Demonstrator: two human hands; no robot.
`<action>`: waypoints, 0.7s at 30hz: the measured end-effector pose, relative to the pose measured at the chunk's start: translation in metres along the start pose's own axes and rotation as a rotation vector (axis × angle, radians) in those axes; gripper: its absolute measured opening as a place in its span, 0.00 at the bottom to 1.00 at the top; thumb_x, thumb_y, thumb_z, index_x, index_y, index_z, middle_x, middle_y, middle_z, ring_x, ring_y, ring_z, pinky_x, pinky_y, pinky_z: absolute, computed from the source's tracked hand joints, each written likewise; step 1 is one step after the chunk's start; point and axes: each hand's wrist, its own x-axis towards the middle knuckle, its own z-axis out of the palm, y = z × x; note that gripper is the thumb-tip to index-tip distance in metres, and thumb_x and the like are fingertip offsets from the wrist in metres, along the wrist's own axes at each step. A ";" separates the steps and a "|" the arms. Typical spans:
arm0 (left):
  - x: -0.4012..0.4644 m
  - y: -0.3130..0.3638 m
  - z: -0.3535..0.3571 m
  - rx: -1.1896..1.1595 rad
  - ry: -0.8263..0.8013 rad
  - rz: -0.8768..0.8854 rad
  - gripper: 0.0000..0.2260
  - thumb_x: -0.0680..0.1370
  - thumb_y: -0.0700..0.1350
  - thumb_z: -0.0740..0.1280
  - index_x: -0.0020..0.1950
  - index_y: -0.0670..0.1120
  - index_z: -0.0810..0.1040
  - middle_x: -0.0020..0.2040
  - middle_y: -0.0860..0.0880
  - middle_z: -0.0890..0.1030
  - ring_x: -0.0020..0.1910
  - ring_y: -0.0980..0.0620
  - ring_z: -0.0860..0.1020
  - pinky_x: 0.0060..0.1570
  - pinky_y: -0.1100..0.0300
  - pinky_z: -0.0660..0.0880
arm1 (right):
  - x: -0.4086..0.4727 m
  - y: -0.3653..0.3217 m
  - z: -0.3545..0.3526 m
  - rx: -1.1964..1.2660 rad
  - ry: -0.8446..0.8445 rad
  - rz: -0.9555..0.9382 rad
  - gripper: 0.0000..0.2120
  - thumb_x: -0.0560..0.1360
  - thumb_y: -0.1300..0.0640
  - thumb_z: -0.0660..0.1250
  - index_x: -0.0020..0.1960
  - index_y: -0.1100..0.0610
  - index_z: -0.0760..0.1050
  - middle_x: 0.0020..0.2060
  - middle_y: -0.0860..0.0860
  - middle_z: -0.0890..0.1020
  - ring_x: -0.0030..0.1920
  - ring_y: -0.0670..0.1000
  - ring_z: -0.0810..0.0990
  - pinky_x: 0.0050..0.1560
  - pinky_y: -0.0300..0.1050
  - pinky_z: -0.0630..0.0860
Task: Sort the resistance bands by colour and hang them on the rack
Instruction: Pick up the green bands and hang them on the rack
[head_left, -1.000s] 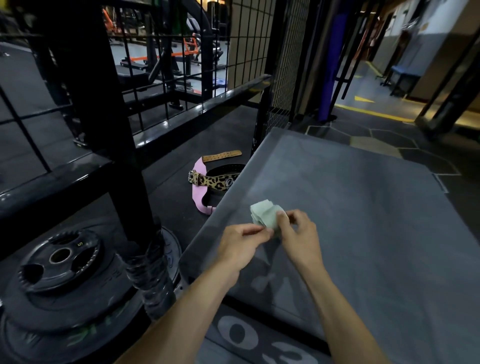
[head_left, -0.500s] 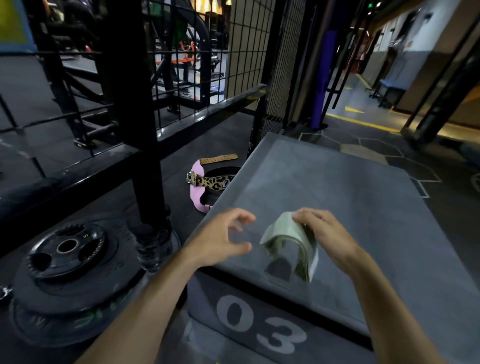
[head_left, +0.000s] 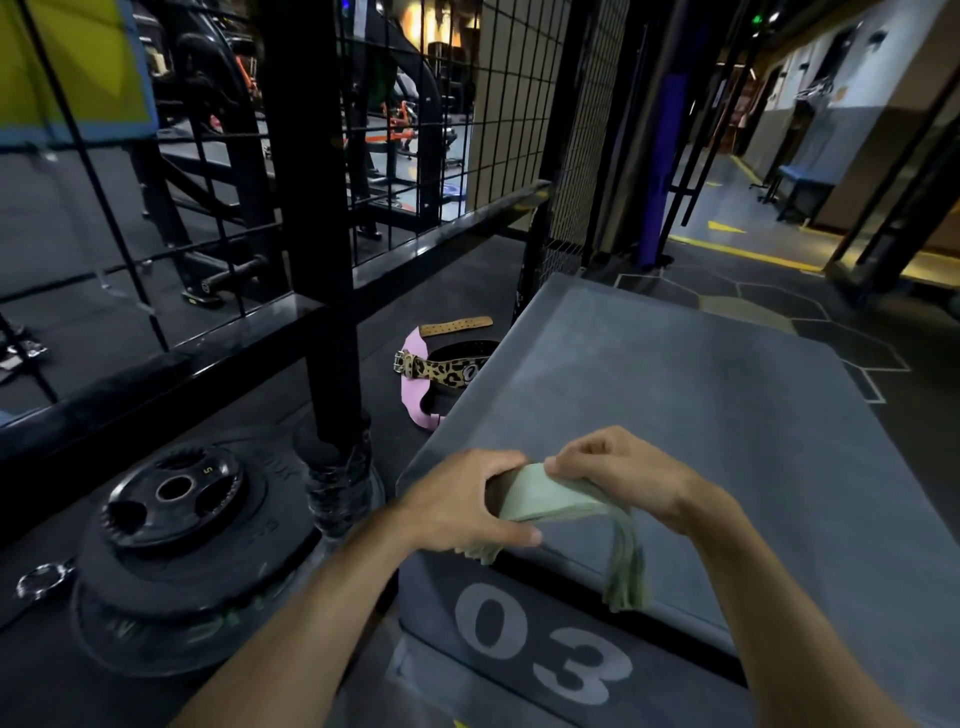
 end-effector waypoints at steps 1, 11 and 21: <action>-0.003 -0.003 -0.003 -0.017 -0.028 -0.002 0.19 0.69 0.54 0.79 0.56 0.52 0.80 0.47 0.54 0.82 0.46 0.56 0.80 0.49 0.49 0.77 | 0.000 0.000 0.001 -0.068 -0.016 0.035 0.23 0.74 0.40 0.70 0.38 0.62 0.77 0.32 0.52 0.73 0.34 0.52 0.69 0.40 0.49 0.66; -0.038 -0.002 -0.018 -0.286 -0.235 -0.188 0.23 0.73 0.51 0.78 0.65 0.51 0.78 0.59 0.51 0.84 0.60 0.52 0.81 0.65 0.48 0.76 | 0.002 -0.026 0.023 0.016 0.000 -0.058 0.13 0.73 0.50 0.77 0.50 0.58 0.81 0.31 0.45 0.80 0.32 0.41 0.76 0.34 0.33 0.70; -0.080 0.017 -0.033 -0.300 -0.070 -0.356 0.27 0.77 0.64 0.62 0.61 0.42 0.79 0.57 0.52 0.79 0.58 0.54 0.76 0.65 0.54 0.67 | -0.020 -0.054 0.043 -0.048 -0.044 -0.211 0.09 0.74 0.50 0.75 0.48 0.54 0.80 0.32 0.47 0.76 0.34 0.46 0.72 0.37 0.43 0.68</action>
